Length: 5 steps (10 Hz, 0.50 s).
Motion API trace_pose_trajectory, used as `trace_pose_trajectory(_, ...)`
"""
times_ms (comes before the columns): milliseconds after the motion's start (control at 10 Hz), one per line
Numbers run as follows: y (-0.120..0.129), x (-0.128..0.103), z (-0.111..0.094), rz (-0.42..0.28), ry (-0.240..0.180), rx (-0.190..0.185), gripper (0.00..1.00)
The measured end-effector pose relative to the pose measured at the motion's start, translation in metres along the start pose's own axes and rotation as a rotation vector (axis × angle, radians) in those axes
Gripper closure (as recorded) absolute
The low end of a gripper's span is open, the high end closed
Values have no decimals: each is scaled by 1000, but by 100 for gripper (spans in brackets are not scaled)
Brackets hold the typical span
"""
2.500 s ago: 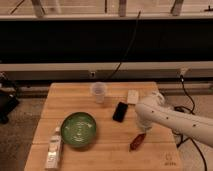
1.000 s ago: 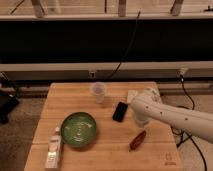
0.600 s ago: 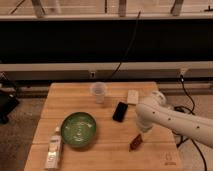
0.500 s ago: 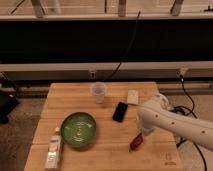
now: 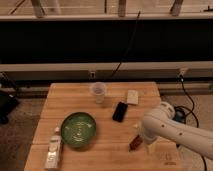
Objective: Place the pepper in the ceramic cup
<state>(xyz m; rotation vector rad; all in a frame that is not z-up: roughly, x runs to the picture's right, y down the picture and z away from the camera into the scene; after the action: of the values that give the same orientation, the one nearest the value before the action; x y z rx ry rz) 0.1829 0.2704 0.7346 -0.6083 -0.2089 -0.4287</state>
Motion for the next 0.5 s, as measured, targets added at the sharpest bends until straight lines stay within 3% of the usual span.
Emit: trace_pose_trajectory(500, -15, -1, 23, -56, -11, 0, 21)
